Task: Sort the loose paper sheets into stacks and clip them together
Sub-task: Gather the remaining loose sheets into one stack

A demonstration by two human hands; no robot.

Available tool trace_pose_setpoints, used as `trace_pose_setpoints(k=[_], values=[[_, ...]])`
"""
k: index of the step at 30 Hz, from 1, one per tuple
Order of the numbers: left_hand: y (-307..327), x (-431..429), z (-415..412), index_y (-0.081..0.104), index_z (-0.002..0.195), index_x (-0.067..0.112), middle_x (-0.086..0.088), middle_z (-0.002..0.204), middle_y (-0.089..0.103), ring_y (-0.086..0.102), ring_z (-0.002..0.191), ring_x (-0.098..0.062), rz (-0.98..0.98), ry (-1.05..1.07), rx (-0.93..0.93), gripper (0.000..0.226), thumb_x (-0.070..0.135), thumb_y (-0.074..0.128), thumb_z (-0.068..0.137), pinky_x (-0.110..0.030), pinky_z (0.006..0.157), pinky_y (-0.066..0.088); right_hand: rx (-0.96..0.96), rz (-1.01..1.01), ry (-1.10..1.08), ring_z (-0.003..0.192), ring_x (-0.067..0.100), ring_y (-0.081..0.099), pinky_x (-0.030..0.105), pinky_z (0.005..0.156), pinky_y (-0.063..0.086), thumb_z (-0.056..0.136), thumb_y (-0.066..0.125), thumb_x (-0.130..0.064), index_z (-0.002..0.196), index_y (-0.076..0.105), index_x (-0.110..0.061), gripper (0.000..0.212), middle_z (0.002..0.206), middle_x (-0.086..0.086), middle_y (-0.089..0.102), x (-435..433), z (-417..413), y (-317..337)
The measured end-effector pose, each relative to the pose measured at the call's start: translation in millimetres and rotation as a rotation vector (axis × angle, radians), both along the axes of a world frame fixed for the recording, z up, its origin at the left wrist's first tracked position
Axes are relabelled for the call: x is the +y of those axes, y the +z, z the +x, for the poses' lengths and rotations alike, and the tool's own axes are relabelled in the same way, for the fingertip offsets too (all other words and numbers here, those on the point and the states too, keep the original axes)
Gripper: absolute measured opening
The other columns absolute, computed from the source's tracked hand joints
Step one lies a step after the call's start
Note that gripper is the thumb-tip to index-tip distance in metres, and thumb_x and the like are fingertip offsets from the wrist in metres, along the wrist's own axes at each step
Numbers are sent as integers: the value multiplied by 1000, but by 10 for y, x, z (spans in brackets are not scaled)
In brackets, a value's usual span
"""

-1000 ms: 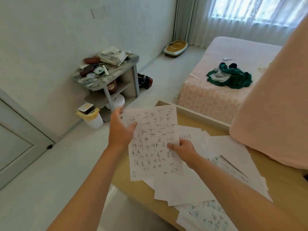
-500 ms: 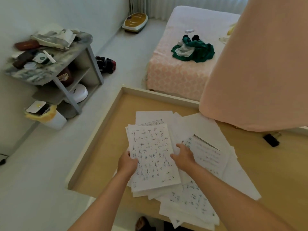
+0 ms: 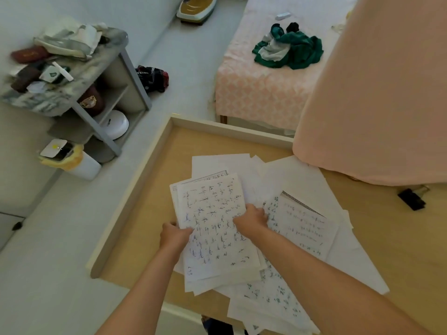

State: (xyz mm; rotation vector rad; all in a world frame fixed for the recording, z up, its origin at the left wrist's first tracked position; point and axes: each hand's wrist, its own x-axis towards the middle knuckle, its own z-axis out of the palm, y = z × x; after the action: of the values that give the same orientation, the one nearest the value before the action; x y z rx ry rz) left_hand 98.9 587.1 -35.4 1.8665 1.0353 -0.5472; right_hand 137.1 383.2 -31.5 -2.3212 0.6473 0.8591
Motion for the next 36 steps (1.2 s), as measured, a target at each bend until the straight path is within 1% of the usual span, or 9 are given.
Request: trace_pose_setpoints(k=[5,9,12,16,18,21,28,32,36], values=[[-66,51,-20,32,142,5,-13,136,51,55,119,-33,13,-16,0,71,21,73,86,-45,94,51,-12,271,-130,101,23,59,30,73,55,89,59,-9,136,43,-16,50,127,7,49,116,-12,53],[-46,54,-56,37,141,6,-11,135,52,57,115,-32,70,-117,-4,70,27,73,85,-43,88,54,-31,337,-20,103,27,65,40,89,57,86,63,-10,128,53,-15,43,117,8,66,156,-110,50],[7,149,-25,50,129,11,-7,131,51,53,118,-30,193,-203,-102,65,39,76,76,-45,86,54,-84,519,-159,97,18,66,30,81,55,90,70,-11,117,62,-22,30,107,-4,69,41,-193,213],[264,86,116,36,139,20,4,127,53,56,114,-20,-173,-211,-221,71,35,77,83,-42,96,49,-142,690,-393,95,21,71,42,86,59,86,75,-11,108,66,-24,27,105,0,73,-267,-320,417],[369,-91,188,44,133,18,2,121,60,61,104,-17,-299,-354,-172,53,25,72,89,-32,85,50,-203,617,-487,96,22,69,44,89,57,87,74,-14,109,64,-24,26,107,1,72,-471,-413,436],[456,-475,250,50,129,16,-2,116,64,63,97,-15,-302,-506,-194,37,13,62,95,-24,69,50,-288,482,-572,95,18,64,29,75,52,90,69,-14,118,59,-22,30,108,-2,67,-774,-611,444],[212,-1413,20,49,125,15,-5,127,54,57,101,-19,-49,-815,-187,30,14,53,95,-38,85,54,-202,-61,-578,107,26,56,36,85,54,80,63,-28,114,57,-21,35,115,4,56,-1326,-1119,206],[86,-1581,-145,41,143,14,-9,148,27,26,137,-29,157,-902,-137,58,24,64,91,-40,105,39,-126,-6,-679,119,28,45,36,87,52,82,60,-18,144,38,-28,67,135,9,39,-1404,-1243,150],[85,-1546,-155,41,143,13,-12,146,35,35,135,-30,116,-814,-132,70,24,73,82,-40,103,43,-139,158,-859,88,19,49,23,52,42,88,57,-6,152,22,-23,75,143,10,30,-1405,-1190,125]])
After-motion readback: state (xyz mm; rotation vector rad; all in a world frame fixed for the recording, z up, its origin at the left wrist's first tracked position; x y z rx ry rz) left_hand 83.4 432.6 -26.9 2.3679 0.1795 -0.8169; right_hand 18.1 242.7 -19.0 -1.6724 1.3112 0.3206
